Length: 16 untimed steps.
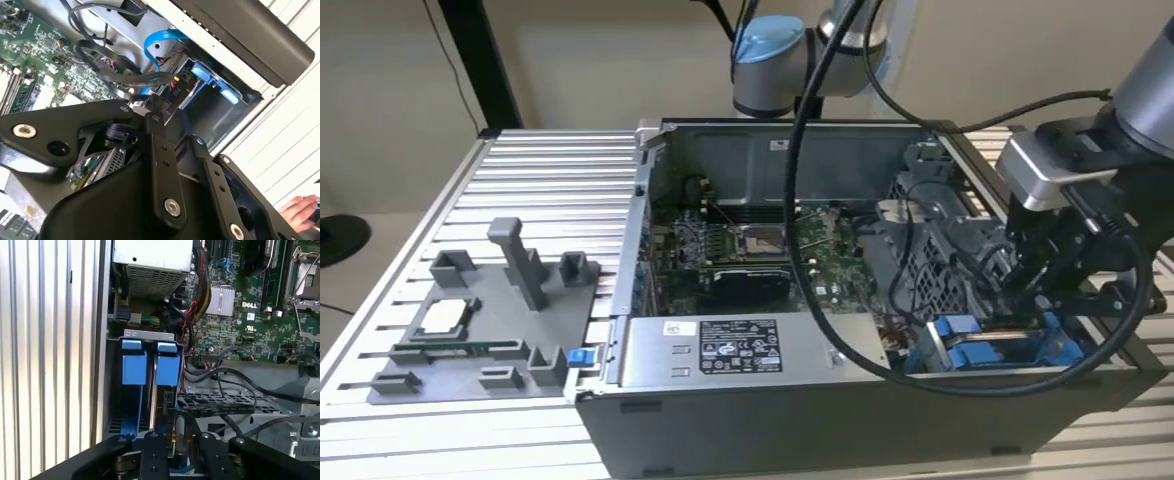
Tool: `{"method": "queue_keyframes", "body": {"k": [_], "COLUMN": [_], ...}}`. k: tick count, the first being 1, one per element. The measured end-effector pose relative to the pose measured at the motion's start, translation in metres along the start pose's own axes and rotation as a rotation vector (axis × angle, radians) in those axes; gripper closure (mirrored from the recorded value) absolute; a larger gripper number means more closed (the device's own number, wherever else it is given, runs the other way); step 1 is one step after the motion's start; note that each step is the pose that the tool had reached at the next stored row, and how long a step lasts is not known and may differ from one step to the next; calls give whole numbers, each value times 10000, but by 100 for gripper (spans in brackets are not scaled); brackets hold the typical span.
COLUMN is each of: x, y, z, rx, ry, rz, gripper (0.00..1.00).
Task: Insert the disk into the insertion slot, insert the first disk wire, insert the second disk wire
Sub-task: 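Insert the second disk wire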
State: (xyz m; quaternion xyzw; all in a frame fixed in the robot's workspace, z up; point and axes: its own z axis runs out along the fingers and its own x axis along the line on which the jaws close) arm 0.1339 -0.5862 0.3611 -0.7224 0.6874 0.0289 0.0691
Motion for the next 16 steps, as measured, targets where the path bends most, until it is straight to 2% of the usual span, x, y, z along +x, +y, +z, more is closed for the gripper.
{"method": "queue_keyframes", "body": {"k": [8,10,16], "x": [-48,-51,-52], "y": [-21,-23,-23], "z": [-342,-372,-374], "rx": [-15,-15,-16], "ry": [-1,0,2], "rz": [2,2,1], "gripper": [0,0,0]}}
